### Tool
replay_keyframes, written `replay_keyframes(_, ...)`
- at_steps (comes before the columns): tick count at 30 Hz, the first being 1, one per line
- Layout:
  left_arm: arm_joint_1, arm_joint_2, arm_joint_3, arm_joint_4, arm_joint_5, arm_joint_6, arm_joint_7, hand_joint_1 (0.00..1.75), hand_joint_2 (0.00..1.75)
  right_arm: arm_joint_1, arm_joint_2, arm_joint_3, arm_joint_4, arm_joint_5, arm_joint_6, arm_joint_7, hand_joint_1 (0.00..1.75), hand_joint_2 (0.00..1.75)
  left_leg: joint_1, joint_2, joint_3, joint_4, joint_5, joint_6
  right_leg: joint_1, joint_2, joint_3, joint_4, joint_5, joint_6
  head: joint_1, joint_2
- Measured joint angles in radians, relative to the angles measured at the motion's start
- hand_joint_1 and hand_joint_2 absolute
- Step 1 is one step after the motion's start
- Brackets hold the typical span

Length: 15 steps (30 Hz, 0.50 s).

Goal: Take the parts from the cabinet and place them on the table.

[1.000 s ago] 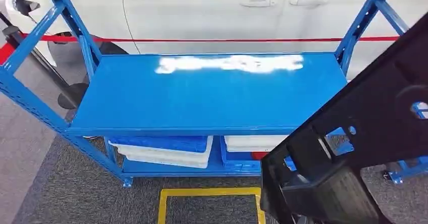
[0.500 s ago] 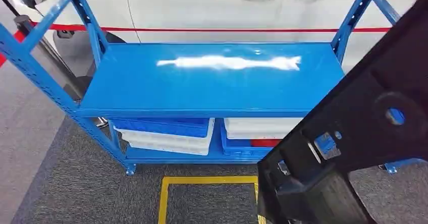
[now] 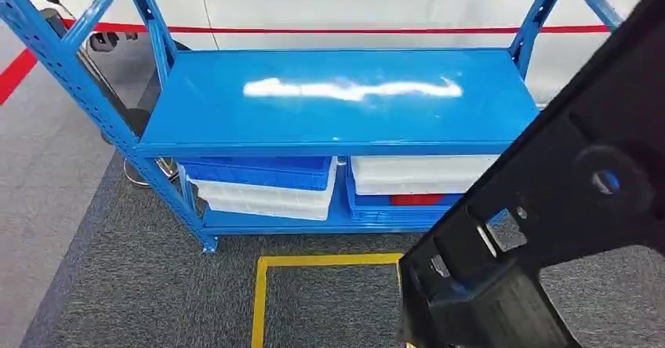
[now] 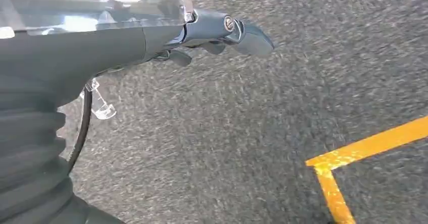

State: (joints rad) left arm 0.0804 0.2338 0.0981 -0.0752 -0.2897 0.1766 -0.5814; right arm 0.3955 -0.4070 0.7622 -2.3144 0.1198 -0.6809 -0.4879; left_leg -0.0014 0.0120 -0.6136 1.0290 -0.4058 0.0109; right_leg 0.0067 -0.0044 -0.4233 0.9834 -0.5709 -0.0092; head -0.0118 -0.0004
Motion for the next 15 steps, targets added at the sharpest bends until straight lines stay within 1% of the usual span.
replay_keyframes(1, -0.002, 0.0, -0.004, 0.0, 0.007, 0.001, 0.001, 0.0, 1.75, 0.002, 0.0, 0.0, -0.001, 0.01, 0.0, 0.0, 1.75, 1.75, 0.003, 0.0, -0.003, -0.006, 0.011, -0.007, 0.002, 0.0, -0.007, 0.002, 0.007, -0.005, -0.001, 0.0)
replay_keyframes(2, -0.001, 0.002, -0.007, 0.001, 0.012, 0.002, 0.002, 0.0, 1.75, 0.004, 0.0, 0.0, -0.001, 0.016, 0.0, 0.002, 1.75, 1.75, -0.003, -0.001, -0.007, -0.01, 0.022, -0.015, -0.005, 0.0, -0.015, -0.007, 0.024, -0.012, 0.001, 0.0)
replay_keyframes(3, -0.002, 0.003, -0.008, 0.002, 0.018, 0.002, 0.005, 0.0, 1.75, 0.005, 0.0, 0.0, -0.001, 0.021, 0.0, 0.002, 1.75, 1.75, 0.004, -0.005, -0.018, 0.003, 0.002, -0.018, -0.011, -0.008, -0.027, -0.013, 0.039, -0.017, 0.003, 0.0)
replay_keyframes(4, 0.0, 0.003, -0.011, 0.002, 0.022, 0.002, 0.007, 0.0, 1.75, 0.006, 0.001, 0.0, -0.001, 0.024, 0.0, 0.002, 1.75, 1.75, 0.004, -0.006, -0.032, 0.032, -0.053, -0.023, -0.011, -0.005, -0.043, -0.014, 0.05, -0.026, -0.001, 0.0)
replay_keyframes(5, 0.001, 0.005, -0.015, 0.002, 0.028, 0.002, 0.007, 0.0, 1.75, 0.008, 0.001, 0.0, -0.001, 0.025, 0.0, 0.002, 1.75, 1.75, 0.007, -0.006, -0.045, 0.091, -0.12, -0.029, -0.011, -0.005, -0.057, -0.012, 0.062, -0.029, -0.005, 0.0)
replay_keyframes(6, 0.001, 0.006, -0.017, 0.002, 0.031, 0.002, 0.007, 0.0, 1.75, 0.01, 0.003, 0.0, -0.001, 0.027, 0.0, 0.002, 1.75, 1.75, 0.009, -0.006, -0.057, 0.159, -0.172, -0.035, -0.011, -0.006, -0.07, -0.01, 0.071, -0.029, -0.002, 0.0)
replay_keyframes(7, 0.001, 0.006, -0.021, 0.002, 0.037, 0.002, 0.007, 0.0, 1.75, 0.01, 0.005, 0.0, -0.001, 0.03, 0.0, 0.002, 1.75, 1.75, 0.012, -0.006, -0.067, 0.231, -0.203, -0.04, -0.011, -0.008, -0.085, -0.007, 0.081, -0.028, -0.003, 0.0)
replay_keyframes(8, 0.0, 0.004, -0.028, 0.002, 0.042, 0.001, 0.007, 0.0, 1.75, 0.01, 0.006, 0.0, -0.001, 0.034, 0.0, 0.002, 1.75, 1.75, 0.014, -0.006, -0.067, 0.279, -0.198, -0.044, -0.011, -0.008, -0.103, -0.001, 0.092, -0.026, -0.003, 0.0)
replay_keyframes(9, 0.0, 0.004, -0.031, 0.002, 0.044, 0.001, 0.007, 0.0, 1.75, 0.011, 0.008, 0.0, -0.001, 0.037, 0.0, 0.002, 1.75, 1.75, 0.017, -0.006, -0.05, 0.281, -0.167, -0.047, -0.011, -0.008, -0.12, 0.007, 0.1, -0.023, -0.003, 0.0)
replay_keyframes(10, -0.001, 0.005, -0.031, 0.002, 0.046, 0.002, 0.006, 0.0, 1.75, 0.011, 0.009, 0.0, -0.001, 0.038, 0.0, 0.002, 1.75, 1.75, 0.02, -0.006, -0.012, 0.243, -0.124, -0.049, -0.013, -0.009, -0.138, 0.017, 0.106, -0.02, -0.003, 0.0)
replay_keyframes(11, -0.001, 0.006, -0.032, 0.002, 0.046, 0.001, 0.006, 0.0, 1.75, 0.011, 0.012, 0.0, -0.001, 0.038, 0.0, 0.002, 1.75, 1.75, 0.022, -0.006, 0.041, 0.176, -0.093, -0.051, -0.014, -0.009, -0.155, 0.028, 0.111, -0.016, -0.003, 0.0)
replay_keyframes(12, -0.002, 0.006, -0.033, 0.002, 0.046, 0.002, 0.006, 0.0, 1.75, 0.011, 0.012, 0.0, -0.001, 0.038, 0.0, 0.002, 1.75, 1.75, 0.024, -0.006, 0.105, 0.091, -0.087, -0.052, -0.016, -0.008, -0.171, 0.041, 0.115, -0.011, -0.003, 0.0)
replay_keyframes(13, -0.006, 0.005, -0.034, 0.002, 0.046, 0.002, 0.006, 0.0, 1.75, 0.011, 0.013, 0.0, -0.001, 0.038, 0.0, 0.002, 1.75, 1.75, 0.023, -0.008, 0.154, 0.005, -0.139, -0.051, -0.013, -0.008, -0.182, 0.053, 0.119, -0.004, -0.006, 0.0)
replay_keyframes(14, -0.004, 0.006, -0.037, 0.002, 0.047, 0.002, 0.006, 0.0, 1.75, 0.011, 0.014, 0.0, -0.001, 0.038, 0.0, 0.003, 1.75, 1.75, 0.015, -0.012, 0.169, -0.021, -0.144, -0.036, -0.012, -0.008, -0.185, 0.059, 0.123, 0.002, -0.004, 0.0)
replay_keyframes(15, -0.005, 0.005, -0.041, 0.002, 0.048, 0.002, 0.003, 0.0, 1.75, 0.011, 0.015, 0.0, -0.001, 0.039, 0.0, 0.003, 1.75, 1.75, 0.015, -0.011, 0.156, -0.021, -0.143, -0.03, -0.011, -0.009, -0.185, 0.059, 0.13, 0.009, -0.002, 0.0)
